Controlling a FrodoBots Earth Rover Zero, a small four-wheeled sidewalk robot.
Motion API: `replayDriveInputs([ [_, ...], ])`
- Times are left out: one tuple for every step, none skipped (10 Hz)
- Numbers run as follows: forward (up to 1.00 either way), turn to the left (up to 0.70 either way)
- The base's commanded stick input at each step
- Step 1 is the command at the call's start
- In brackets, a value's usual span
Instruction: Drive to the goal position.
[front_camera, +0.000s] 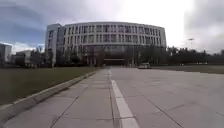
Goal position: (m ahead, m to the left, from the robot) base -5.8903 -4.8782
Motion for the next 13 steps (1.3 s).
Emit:
replayDriveInputs([
  [0.05, 0.0],
  [0.05, 0.0],
  [0.05, 0.0],
  [0.05, 0.0],
  [0.05, 0.0],
  [0.05, 0.0],
  [0.05, 0.0],
  [0.05, 0.0],
  [0.05, 0.0],
  [0.05, 0.0],
  [0.05, 0.0],
  [0.05, 0.0],
  [0.05, 0.0],
])
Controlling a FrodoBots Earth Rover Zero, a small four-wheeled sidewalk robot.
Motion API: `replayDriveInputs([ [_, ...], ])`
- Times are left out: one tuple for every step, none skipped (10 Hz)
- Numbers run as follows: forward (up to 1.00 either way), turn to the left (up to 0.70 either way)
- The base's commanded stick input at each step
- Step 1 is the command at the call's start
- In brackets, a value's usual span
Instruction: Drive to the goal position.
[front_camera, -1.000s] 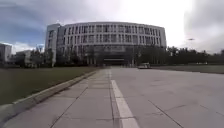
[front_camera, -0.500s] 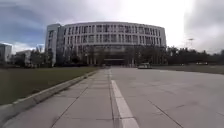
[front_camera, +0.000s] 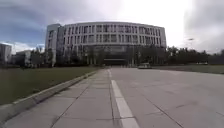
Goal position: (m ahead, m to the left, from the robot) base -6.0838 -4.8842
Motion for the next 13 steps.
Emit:
replayDriveInputs([
  [0.05, 0.0],
  [0.05, 0.0],
  [0.05, 0.0],
  [0.05, 0.0],
  [0.05, 0.0],
  [0.05, 0.0],
  [0.05, 0.0],
  [0.05, 0.0],
  [0.05, 0.0],
  [0.05, 0.0],
  [0.05, 0.0],
  [0.05, 0.0],
  [0.05, 0.0],
])
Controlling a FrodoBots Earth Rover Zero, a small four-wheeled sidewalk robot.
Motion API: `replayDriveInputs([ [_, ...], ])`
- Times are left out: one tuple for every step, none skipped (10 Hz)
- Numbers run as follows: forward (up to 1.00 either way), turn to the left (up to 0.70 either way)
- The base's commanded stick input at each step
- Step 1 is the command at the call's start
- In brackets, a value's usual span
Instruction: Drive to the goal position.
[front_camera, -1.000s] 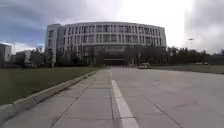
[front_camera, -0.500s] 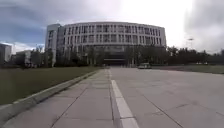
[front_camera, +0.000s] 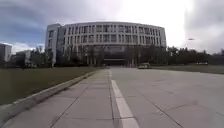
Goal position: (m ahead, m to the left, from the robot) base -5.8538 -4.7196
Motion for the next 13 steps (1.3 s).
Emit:
replayDriveInputs([
  [0.05, 0.0],
  [0.05, 0.0],
  [0.05, 0.0],
  [0.05, 0.0],
  [0.05, 0.0],
  [0.05, 0.0],
  [0.05, 0.0],
  [0.05, 0.0],
  [0.05, 0.0],
  [0.05, 0.0],
  [0.05, 0.0],
  [0.05, 0.0],
  [0.05, 0.0],
])
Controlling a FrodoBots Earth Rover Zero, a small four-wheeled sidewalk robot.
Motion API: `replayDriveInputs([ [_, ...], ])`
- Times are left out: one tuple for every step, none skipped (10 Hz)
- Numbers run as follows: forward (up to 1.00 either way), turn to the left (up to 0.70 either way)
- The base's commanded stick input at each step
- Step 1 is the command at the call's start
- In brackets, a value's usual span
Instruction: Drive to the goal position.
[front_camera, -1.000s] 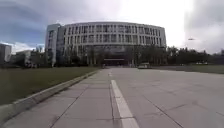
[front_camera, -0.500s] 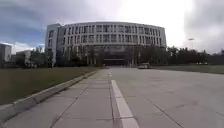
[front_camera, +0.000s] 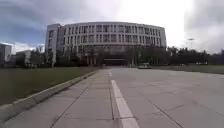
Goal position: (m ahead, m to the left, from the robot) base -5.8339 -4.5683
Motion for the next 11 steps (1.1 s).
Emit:
replayDriveInputs([
  [0.05, 0.0],
  [0.05, 0.0],
  [0.05, 0.0],
  [0.05, 0.0],
  [0.05, 0.0],
  [0.05, 0.0],
  [0.05, 0.0],
  [0.05, 0.0],
  [0.05, 0.0],
  [0.05, 0.0],
  [0.05, 0.0],
])
